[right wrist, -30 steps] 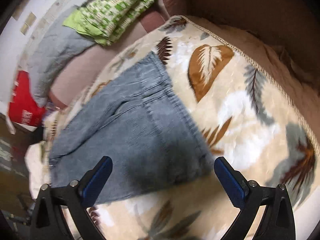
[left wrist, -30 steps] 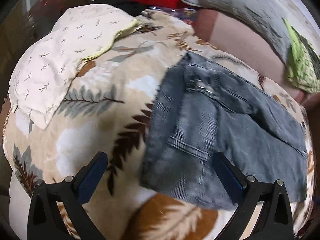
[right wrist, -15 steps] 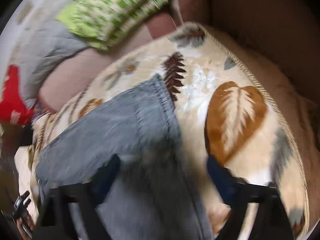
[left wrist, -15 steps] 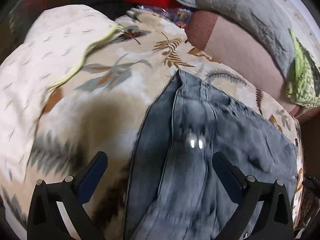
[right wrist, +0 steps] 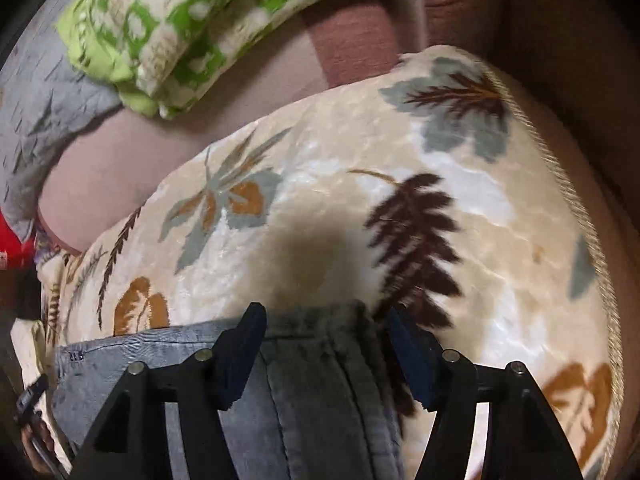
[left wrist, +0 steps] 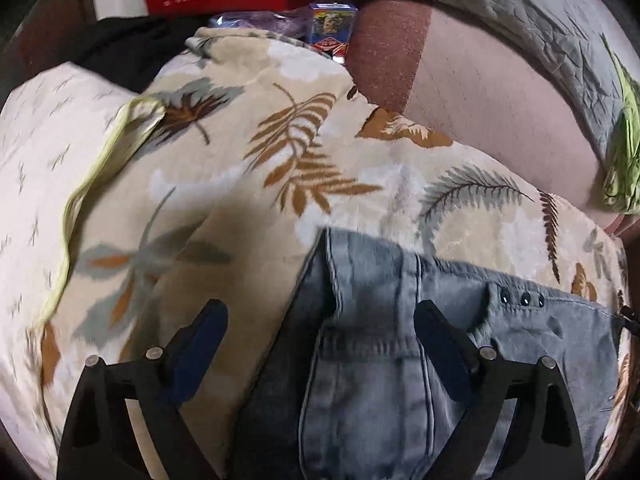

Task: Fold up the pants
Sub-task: 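Grasp the jeans waistband with both grippers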

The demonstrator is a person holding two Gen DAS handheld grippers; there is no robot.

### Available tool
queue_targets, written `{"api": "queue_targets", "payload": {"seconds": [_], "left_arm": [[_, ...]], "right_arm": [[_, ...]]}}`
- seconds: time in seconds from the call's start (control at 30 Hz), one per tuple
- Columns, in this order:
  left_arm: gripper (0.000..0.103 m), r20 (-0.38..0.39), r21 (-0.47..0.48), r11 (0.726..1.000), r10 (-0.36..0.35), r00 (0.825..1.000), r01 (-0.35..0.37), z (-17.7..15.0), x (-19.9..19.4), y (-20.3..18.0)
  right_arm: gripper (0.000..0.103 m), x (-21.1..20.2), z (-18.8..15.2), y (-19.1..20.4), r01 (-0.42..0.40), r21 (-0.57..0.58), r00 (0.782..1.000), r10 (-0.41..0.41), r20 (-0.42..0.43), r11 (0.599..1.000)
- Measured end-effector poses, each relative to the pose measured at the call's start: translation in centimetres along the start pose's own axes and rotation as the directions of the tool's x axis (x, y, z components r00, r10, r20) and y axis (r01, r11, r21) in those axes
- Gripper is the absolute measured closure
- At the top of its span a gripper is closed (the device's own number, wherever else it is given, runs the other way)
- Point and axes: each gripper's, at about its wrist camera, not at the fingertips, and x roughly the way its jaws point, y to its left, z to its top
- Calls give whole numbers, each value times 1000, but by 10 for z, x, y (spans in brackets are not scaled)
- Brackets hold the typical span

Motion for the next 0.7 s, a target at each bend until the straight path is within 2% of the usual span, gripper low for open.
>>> {"api": "queue_targets", "payload": {"seconds": [0.1, 0.17, 0.2, 0.37, 0.47, 0.57, 0.6, 0.63, 0.7], "left_arm": [[17, -15, -22, 1000, -22, 1000, 22, 9, 7, 4], [35, -48, -40, 998, -52, 997, 51, 12, 15, 6], [51, -63, -48, 996, -76, 995, 73, 14, 19, 6], [52, -81, -60, 989, -141, 987, 136, 21, 29, -4], [51, -109, -55, 992, -120, 987, 114, 23, 41, -10], [51, -81, -83, 989, -130, 988, 123, 26, 43, -9], [56, -79, -86, 989, -131, 988, 124, 27, 44, -9], [74, -80, -84, 989, -129, 988, 122, 28, 45, -10], [100, -113, -72, 992, -113, 987, 106, 29, 51, -15]], "right_arm": [[54, 7, -2, 7, 47, -43, 999, -47, -2, 998], [62, 12, -2, 4, 64, -41, 998, -64, -8, 997], [63, 12, -3, 2, 62, -38, 998, -62, -8, 997], [63, 12, -5, 3, 68, -53, 998, -69, -10, 996], [63, 15, -4, 4, 71, -53, 997, -72, -15, 996], [63, 18, -1, 5, 75, -51, 997, -76, -15, 996], [63, 19, -1, 6, 76, -51, 997, -77, -17, 996], [63, 21, 0, 7, 80, -54, 997, -81, -18, 995], [76, 22, 1, 12, 114, -80, 993, -116, -15, 990]]}}
